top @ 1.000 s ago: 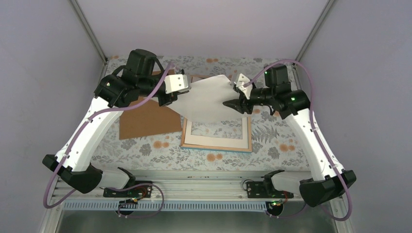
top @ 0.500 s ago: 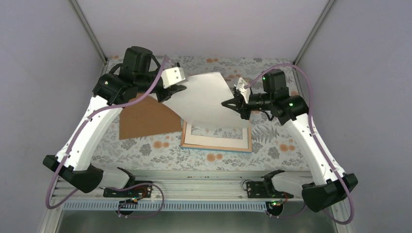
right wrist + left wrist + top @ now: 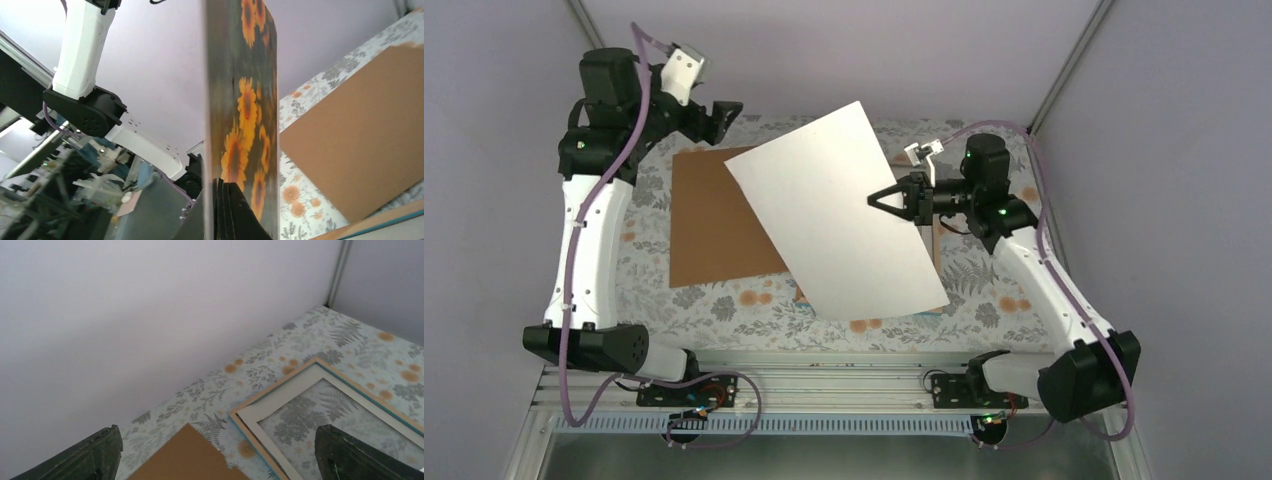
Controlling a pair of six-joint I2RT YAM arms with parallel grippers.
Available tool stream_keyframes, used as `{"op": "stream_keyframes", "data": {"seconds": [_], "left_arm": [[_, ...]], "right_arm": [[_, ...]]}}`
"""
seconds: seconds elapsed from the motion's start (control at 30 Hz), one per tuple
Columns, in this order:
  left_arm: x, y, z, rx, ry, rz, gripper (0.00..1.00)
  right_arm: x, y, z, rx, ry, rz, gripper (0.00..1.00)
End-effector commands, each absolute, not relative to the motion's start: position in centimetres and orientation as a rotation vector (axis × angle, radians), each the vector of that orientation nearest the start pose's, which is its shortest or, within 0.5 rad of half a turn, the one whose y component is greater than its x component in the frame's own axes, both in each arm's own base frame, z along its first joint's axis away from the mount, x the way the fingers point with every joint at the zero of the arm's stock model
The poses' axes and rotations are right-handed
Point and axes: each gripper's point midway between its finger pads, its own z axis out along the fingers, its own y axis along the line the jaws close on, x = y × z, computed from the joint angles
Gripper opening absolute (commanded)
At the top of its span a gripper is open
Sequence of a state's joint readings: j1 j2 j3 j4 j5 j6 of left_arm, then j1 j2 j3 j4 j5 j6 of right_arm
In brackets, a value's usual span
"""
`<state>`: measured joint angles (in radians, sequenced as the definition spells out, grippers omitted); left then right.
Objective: Put the photo into the frame
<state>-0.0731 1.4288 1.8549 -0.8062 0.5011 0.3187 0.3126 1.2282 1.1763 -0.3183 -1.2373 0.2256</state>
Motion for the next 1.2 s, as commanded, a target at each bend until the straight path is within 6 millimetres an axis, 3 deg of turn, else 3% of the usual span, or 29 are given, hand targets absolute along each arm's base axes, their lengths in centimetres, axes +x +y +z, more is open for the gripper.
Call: {"op": "stream_keyframes", "data": {"seconds": [0.0, 0.17, 0.33, 0.5, 0.7, 0.97, 1.17], "left_arm": [[38.7, -9.2, 45.4, 0.549, 1.791, -0.379, 0.96], [39.0, -8.3, 43.2, 0.517, 1.835, -0.396, 0.97], [39.3, -8.1, 40.7, 0.518, 1.883, -0.406, 1.0], [39.6, -8.1, 39.0, 0.521, 1.914, -0.41, 1.0], [39.8, -8.0, 38.0, 0.526, 1.933, -0.405, 1.0], [39.6, -8.0, 37.2, 0.527, 1.945, -0.408, 1.0], [39.7, -8.0, 36.6, 0.529, 1.956, -0.416, 1.0]], "right_arm": [[24.5, 25.1, 36.8, -0.807, 1.738, 1.791, 0.04], [29.8, 23.9, 32.1, -0.429, 1.836, 1.868, 0.03], [36.0, 19.8, 26.7, -0.078, 1.887, 1.788, 0.04], [39.6, 16.8, 22.4, 0.106, 1.915, 1.688, 0.04], [40.6, 15.6, 17.1, 0.25, 2.009, 1.626, 0.03], [40.7, 14.1, 14.3, 0.292, 2.072, 1.528, 0.03], [41.2, 14.3, 12.6, 0.242, 2.127, 1.528, 0.04]]}}
